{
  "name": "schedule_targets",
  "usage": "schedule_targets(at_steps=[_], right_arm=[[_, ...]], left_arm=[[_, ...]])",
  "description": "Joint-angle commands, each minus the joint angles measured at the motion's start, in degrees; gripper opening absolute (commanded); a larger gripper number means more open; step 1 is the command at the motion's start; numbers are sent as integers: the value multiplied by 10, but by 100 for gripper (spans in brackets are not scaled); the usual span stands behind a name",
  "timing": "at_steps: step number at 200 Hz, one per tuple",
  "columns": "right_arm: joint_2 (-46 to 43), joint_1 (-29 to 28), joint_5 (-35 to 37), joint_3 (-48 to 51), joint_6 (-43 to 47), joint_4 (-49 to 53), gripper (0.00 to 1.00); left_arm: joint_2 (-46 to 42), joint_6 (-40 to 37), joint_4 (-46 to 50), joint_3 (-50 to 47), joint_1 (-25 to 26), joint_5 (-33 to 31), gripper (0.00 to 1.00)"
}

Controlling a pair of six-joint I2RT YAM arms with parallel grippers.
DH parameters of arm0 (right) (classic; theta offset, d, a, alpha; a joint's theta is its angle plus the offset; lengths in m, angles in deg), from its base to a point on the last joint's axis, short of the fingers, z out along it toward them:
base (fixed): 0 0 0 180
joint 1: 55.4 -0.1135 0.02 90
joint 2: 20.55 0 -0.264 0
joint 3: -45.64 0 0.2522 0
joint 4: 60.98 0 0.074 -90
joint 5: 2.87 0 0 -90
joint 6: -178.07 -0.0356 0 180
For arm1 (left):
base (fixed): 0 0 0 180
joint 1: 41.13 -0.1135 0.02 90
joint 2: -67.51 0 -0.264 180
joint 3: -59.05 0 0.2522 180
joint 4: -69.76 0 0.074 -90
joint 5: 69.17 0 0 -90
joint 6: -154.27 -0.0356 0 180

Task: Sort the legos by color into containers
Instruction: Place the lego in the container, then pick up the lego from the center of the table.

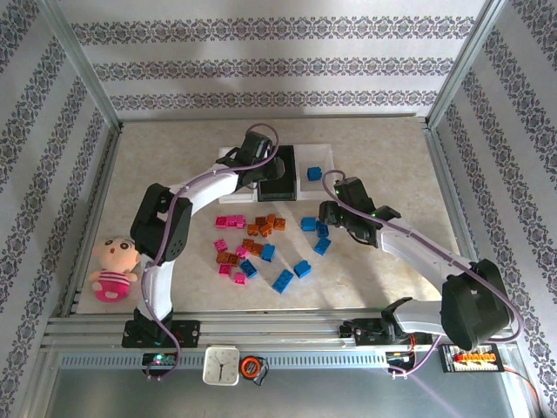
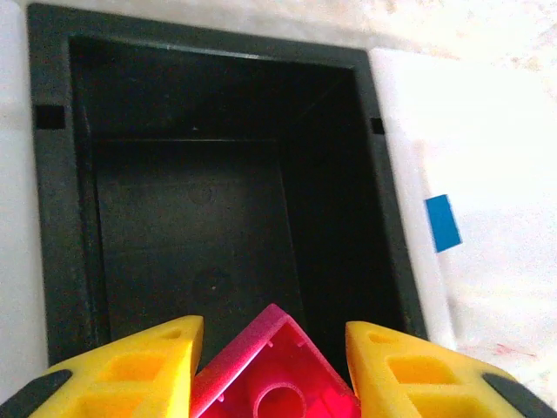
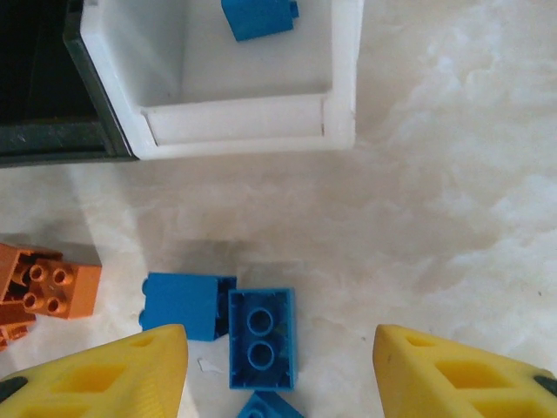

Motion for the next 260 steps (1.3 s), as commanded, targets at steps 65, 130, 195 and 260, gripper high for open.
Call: schedule_targets(at_steps=[65, 130, 195, 260], right_arm=[[-23, 1, -38, 23, -7, 25, 63], [18, -73, -115, 15, 22, 30, 64], [134, -209, -143, -63, 72, 17, 66], [270, -244, -162, -152, 107, 5, 64]], left_arm=[[-77, 2, -6, 18, 5, 37, 72], [-347, 50, -127, -305, 5, 77, 100], [-621, 90, -109, -587, 6, -1, 100], [-781, 94, 4, -649, 4, -85, 99]])
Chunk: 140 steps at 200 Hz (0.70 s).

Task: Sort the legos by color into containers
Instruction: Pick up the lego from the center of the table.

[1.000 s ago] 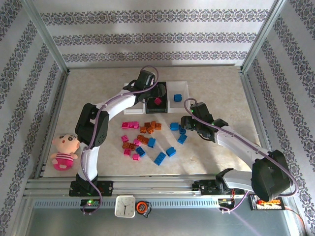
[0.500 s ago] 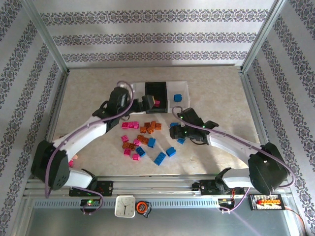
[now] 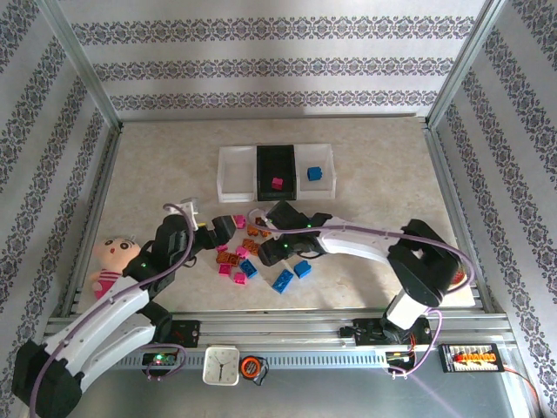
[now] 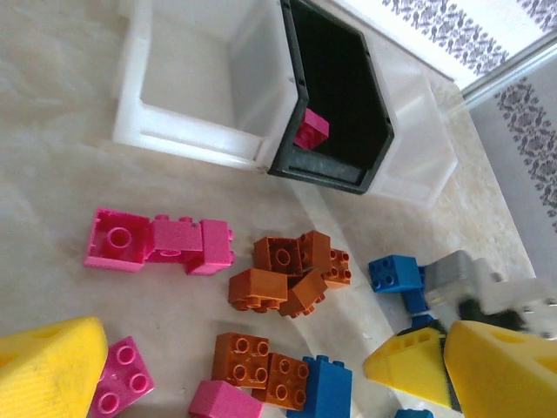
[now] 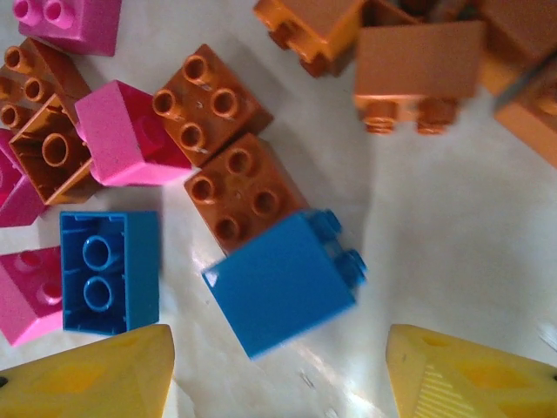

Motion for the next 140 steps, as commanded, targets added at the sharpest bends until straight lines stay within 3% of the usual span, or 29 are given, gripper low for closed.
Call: schedule_targets(at_steps=[1, 61, 120, 140], right_arm=[[39, -3, -8, -30, 28, 2, 64], [96, -2, 18, -64, 64, 24, 62], [47, 4, -1, -32, 58, 18, 31], [-1, 22, -10, -9, 46, 15, 27]], left_arm=[[-25, 9, 51, -10, 5, -42, 99], [-17, 4, 59, -8, 4, -48, 99], [-14, 1, 69, -2, 2, -57, 99], [-14, 0, 69, -1, 3, -58, 99]])
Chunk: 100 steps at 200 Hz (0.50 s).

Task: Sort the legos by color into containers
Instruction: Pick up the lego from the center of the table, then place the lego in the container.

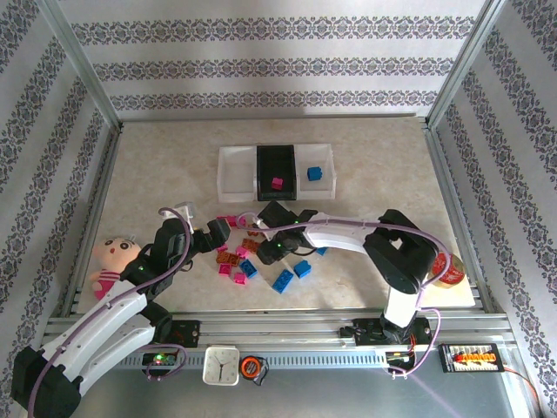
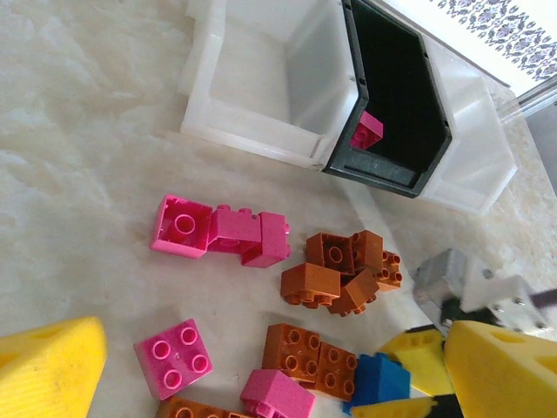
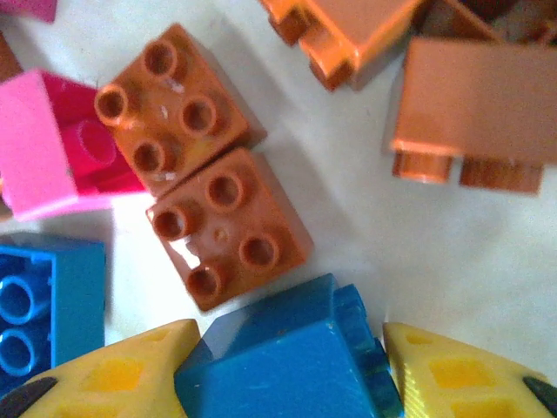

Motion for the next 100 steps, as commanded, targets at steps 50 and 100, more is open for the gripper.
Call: schedule_targets(at_steps=[50, 100], right_arm=[[-190, 117, 15, 21, -19, 16, 25], [-122, 256, 107, -101, -52, 12, 25]], left_arm=[[-1, 5, 4, -9, 3, -15, 99], [-1, 25, -29, -27, 1, 10, 99]])
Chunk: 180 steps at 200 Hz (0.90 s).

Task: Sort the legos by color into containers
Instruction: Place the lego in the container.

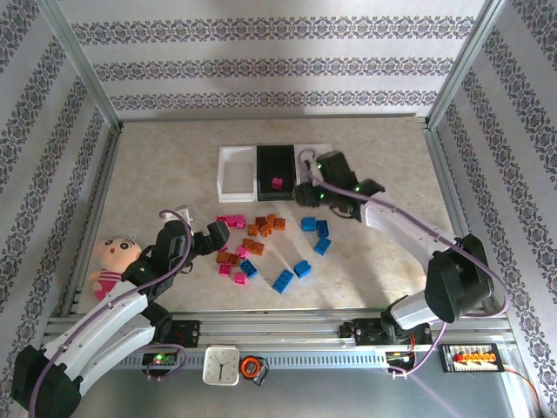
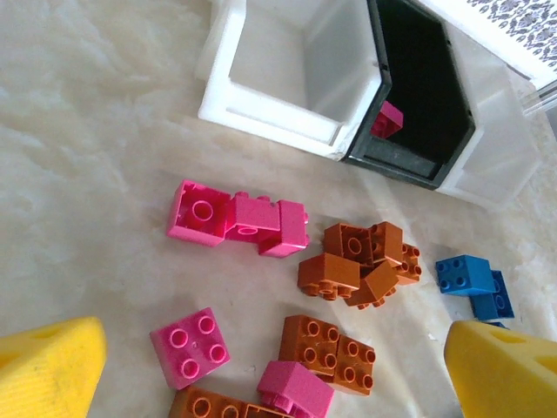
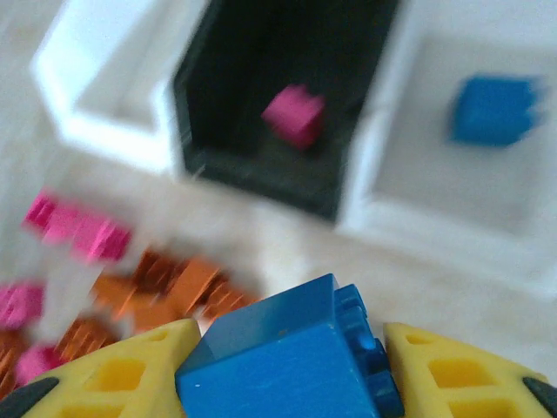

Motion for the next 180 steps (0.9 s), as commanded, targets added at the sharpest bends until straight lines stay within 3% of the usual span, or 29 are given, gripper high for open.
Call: schedule_targets(at_steps=[1, 66, 76, 89, 101, 113, 159, 180], right_arm=[[54, 37, 62, -62, -22, 3, 25], [245, 64, 119, -216, -48, 54, 28], [261, 64, 120, -233, -55, 60, 31], [276, 64, 117, -247, -64, 66, 43], [279, 64, 110, -253, -69, 64, 55], [276, 63, 108, -253, -72, 63, 61], [219, 52, 95, -198, -72, 41, 64], [185, 44, 89, -157, -72, 27, 65]], left_arm=[[-2, 17, -29, -10, 1, 13, 99], [6, -4, 42, 13, -4, 14, 99], [13, -3, 56, 17, -4, 14, 100], [28, -4, 69, 24, -6, 16, 100], [43, -6, 76, 29, -8, 21, 100], [62, -11, 78, 34, -10, 27, 99], [154, -36, 74, 64, -22, 50, 86], [199, -50, 51, 68, -23, 66, 76]])
